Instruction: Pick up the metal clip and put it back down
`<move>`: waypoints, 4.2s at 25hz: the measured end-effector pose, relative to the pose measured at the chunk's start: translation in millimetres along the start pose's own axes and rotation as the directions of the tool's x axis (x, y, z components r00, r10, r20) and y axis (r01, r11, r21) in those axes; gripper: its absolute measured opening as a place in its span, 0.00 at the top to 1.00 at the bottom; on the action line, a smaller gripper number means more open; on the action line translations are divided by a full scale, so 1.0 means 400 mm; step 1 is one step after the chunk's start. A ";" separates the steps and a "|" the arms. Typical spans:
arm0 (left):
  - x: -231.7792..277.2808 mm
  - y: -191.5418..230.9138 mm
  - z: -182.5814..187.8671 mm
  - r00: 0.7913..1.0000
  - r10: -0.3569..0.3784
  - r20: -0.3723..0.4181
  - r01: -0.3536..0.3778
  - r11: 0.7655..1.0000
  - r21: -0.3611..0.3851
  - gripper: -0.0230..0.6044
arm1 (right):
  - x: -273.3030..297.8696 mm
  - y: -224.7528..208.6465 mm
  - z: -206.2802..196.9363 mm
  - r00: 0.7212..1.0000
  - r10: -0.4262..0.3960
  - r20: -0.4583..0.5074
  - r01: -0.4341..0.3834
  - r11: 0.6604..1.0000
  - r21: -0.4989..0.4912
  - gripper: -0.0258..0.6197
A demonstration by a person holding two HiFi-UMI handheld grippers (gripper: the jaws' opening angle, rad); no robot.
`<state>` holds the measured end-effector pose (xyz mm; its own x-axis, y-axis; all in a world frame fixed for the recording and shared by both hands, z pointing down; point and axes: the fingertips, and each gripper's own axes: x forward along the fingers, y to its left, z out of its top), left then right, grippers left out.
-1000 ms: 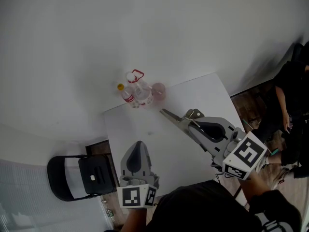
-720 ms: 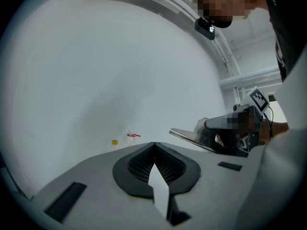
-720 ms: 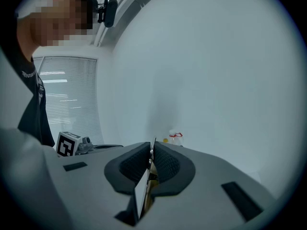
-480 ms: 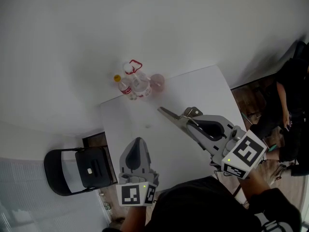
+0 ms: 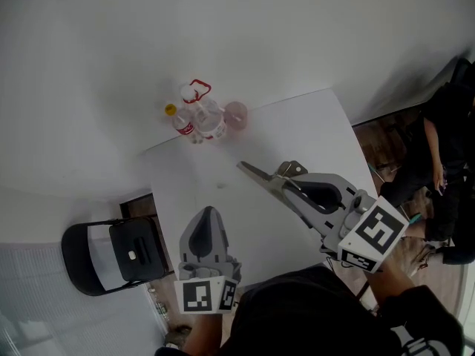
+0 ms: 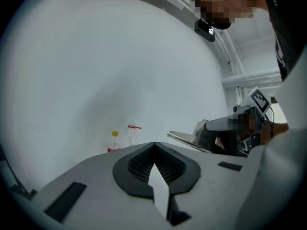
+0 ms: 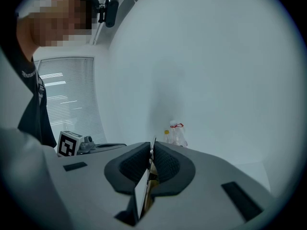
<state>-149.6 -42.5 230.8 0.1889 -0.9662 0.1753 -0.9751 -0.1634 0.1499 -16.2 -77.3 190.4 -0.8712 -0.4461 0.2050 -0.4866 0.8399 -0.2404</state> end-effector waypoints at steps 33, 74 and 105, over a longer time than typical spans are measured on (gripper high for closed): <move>0.002 0.038 -0.164 0.994 0.022 -0.108 -0.024 1.000 -0.020 0.94 | 0.045 -0.028 -0.205 0.992 0.028 -0.120 -0.017 0.996 0.089 0.91; 0.066 0.052 -0.351 0.975 -0.036 -0.221 0.005 0.990 -0.139 0.94 | 0.108 -0.071 -0.390 0.964 0.054 -0.261 0.007 0.974 0.227 0.91; 0.075 0.001 -0.375 0.947 -0.107 -0.304 0.022 0.963 -0.270 0.94 | 0.103 -0.065 -0.421 0.921 0.097 -0.378 0.018 0.957 0.290 0.91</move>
<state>-127.0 -41.6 382.0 0.3183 -0.8366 0.4459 -0.9033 -0.1249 0.4105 -28.5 -65.3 364.9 -0.8247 -0.2126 0.5241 -0.5005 0.7058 -0.5012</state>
